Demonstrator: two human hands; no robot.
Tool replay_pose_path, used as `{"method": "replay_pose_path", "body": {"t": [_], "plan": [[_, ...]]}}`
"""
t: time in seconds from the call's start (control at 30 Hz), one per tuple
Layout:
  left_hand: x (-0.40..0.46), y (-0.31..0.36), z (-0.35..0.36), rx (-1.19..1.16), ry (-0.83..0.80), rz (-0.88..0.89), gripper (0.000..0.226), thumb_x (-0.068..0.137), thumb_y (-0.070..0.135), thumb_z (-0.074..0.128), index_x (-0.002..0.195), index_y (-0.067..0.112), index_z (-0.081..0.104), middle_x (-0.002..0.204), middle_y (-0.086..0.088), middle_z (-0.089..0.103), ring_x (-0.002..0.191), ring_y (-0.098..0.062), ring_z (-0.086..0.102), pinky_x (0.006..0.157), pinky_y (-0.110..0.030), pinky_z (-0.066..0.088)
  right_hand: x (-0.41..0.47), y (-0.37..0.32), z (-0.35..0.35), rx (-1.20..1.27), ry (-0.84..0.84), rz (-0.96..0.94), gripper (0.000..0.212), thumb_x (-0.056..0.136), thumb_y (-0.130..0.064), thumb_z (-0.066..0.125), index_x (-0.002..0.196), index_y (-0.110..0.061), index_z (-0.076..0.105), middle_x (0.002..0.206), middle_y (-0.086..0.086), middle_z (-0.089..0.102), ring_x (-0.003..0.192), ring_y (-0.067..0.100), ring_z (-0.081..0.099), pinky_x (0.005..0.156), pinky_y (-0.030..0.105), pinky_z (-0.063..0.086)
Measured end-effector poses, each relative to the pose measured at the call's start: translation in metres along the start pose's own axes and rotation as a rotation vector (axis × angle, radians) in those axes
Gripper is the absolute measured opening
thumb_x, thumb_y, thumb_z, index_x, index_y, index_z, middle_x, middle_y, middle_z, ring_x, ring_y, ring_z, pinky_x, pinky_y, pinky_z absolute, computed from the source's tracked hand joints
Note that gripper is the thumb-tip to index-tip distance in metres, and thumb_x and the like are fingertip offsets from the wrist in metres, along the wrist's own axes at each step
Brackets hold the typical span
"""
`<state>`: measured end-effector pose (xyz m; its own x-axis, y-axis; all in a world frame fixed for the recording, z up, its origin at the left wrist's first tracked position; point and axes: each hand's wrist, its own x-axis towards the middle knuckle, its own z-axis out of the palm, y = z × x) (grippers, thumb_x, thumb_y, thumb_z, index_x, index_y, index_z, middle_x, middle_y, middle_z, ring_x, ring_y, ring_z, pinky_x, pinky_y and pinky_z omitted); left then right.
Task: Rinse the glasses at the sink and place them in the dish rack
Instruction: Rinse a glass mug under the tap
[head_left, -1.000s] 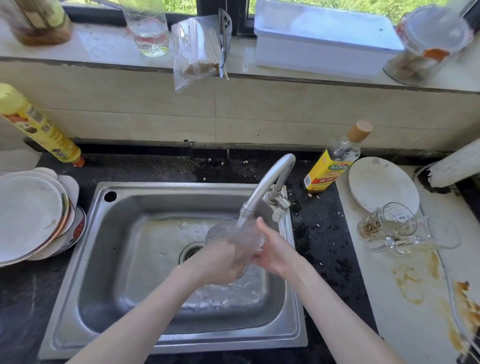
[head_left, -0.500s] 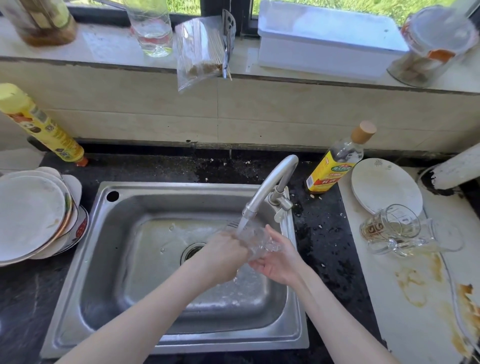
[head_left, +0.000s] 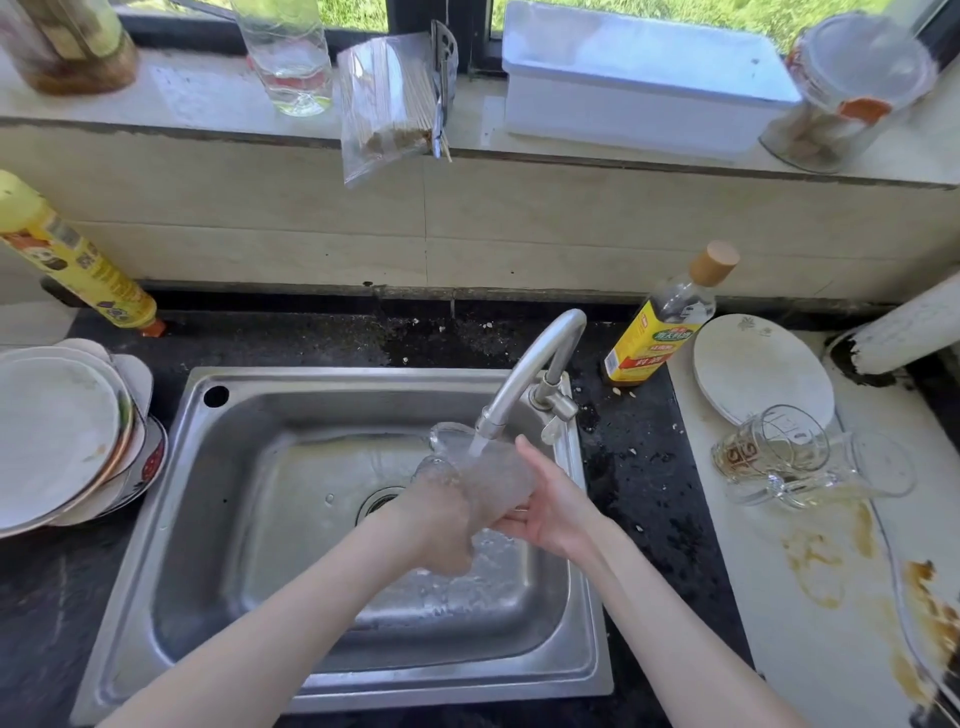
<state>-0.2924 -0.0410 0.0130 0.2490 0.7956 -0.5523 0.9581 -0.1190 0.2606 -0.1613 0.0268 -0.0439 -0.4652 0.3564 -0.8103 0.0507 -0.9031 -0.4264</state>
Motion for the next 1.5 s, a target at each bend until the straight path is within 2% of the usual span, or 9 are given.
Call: {"method": "replay_pose_path", "body": {"t": [0.27, 0.5, 0.57, 0.7, 0.83, 1.0, 1.17, 1.37, 1.5], "plan": [[0.005, -0.012, 0.008, -0.786, 0.509, -0.079, 0.013, 0.085, 0.022, 0.063, 0.092, 0.015, 0.072, 0.086, 0.004, 0.071, 0.075, -0.005, 0.064, 0.069, -0.016, 0.049, -0.004, 0.004, -0.001, 0.267, -0.228, -0.097, 0.053, 0.091, -0.033, 0.050, 0.132, 0.000, 0.045, 0.111, 0.019, 0.066, 0.092, 0.028, 0.067, 0.076, 0.034, 0.056], [0.004, -0.005, 0.000, 0.063, 0.030, 0.084, 0.030, 0.086, 0.019, 0.048, 0.110, 0.006, 0.058, 0.114, -0.014, 0.059, 0.112, -0.031, 0.051, 0.089, -0.038, 0.045, 0.006, 0.013, -0.001, 0.158, -0.039, 0.028, 0.062, 0.070, -0.052, 0.064, 0.116, -0.011, 0.059, 0.088, 0.013, 0.067, 0.074, 0.025, 0.064, 0.062, 0.033, 0.054], [0.007, -0.004, 0.000, 0.075, 0.048, 0.086, 0.031, 0.087, 0.011, 0.046, 0.116, 0.003, 0.055, 0.111, -0.015, 0.059, 0.112, -0.032, 0.051, 0.086, -0.038, 0.043, 0.006, 0.014, -0.002, 0.131, -0.013, 0.043, 0.065, 0.072, -0.055, 0.062, 0.120, -0.012, 0.056, 0.087, 0.013, 0.068, 0.071, 0.024, 0.067, 0.059, 0.031, 0.057], [0.008, -0.012, 0.004, -0.184, 0.297, 0.078, 0.018, 0.088, 0.021, 0.053, 0.097, 0.013, 0.067, 0.087, -0.006, 0.067, 0.084, -0.026, 0.062, 0.071, -0.031, 0.047, 0.002, 0.011, -0.006, 0.189, -0.094, -0.054, 0.061, 0.087, -0.055, 0.049, 0.131, -0.013, 0.052, 0.121, 0.016, 0.063, 0.108, 0.029, 0.060, 0.100, 0.039, 0.044], [0.008, -0.005, 0.008, -0.711, 0.550, -0.016, 0.017, 0.081, 0.033, 0.062, 0.083, 0.016, 0.064, 0.079, 0.003, 0.065, 0.076, -0.014, 0.062, 0.073, -0.033, 0.051, -0.002, 0.008, -0.008, 0.251, -0.188, -0.162, 0.050, 0.091, -0.043, 0.045, 0.115, -0.003, 0.060, 0.102, 0.016, 0.068, 0.090, 0.027, 0.066, 0.085, 0.036, 0.047], [0.006, -0.012, 0.013, -0.133, 0.149, 0.131, 0.065, 0.074, 0.057, 0.017, 0.125, 0.029, 0.047, 0.123, -0.002, 0.058, 0.108, -0.026, 0.055, 0.089, -0.034, 0.045, -0.002, 0.003, -0.008, 0.034, -0.113, -0.140, 0.044, 0.085, -0.051, 0.050, 0.093, -0.013, 0.073, 0.089, 0.008, 0.070, 0.076, 0.022, 0.067, 0.058, 0.032, 0.054], [0.007, -0.010, 0.007, -0.144, 0.131, 0.202, 0.042, 0.082, 0.041, 0.024, 0.114, 0.022, 0.043, 0.126, -0.002, 0.049, 0.112, -0.027, 0.044, 0.097, -0.043, 0.035, -0.002, 0.000, -0.004, -0.126, -0.082, -0.089, 0.043, 0.094, -0.050, 0.043, 0.095, -0.016, 0.070, 0.081, 0.003, 0.072, 0.070, 0.017, 0.069, 0.049, 0.027, 0.055], [0.003, -0.011, 0.008, -1.269, 0.202, 0.004, 0.018, 0.072, 0.015, 0.063, 0.088, 0.013, 0.072, 0.085, 0.006, 0.072, 0.081, -0.007, 0.064, 0.075, -0.025, 0.050, -0.012, 0.005, -0.004, 0.145, -0.234, -0.069, 0.063, 0.084, -0.037, 0.065, 0.133, -0.003, 0.044, 0.111, 0.018, 0.061, 0.083, 0.029, 0.061, 0.073, 0.043, 0.054], [0.001, -0.011, 0.002, -1.268, 0.265, 0.004, 0.017, 0.091, 0.025, 0.057, 0.100, 0.018, 0.070, 0.098, 0.009, 0.071, 0.092, -0.001, 0.064, 0.077, -0.011, 0.046, -0.013, 0.004, -0.006, 0.147, -0.251, -0.149, 0.052, 0.091, -0.037, 0.052, 0.124, 0.003, 0.051, 0.116, 0.020, 0.063, 0.103, 0.035, 0.062, 0.086, 0.046, 0.052]]}}
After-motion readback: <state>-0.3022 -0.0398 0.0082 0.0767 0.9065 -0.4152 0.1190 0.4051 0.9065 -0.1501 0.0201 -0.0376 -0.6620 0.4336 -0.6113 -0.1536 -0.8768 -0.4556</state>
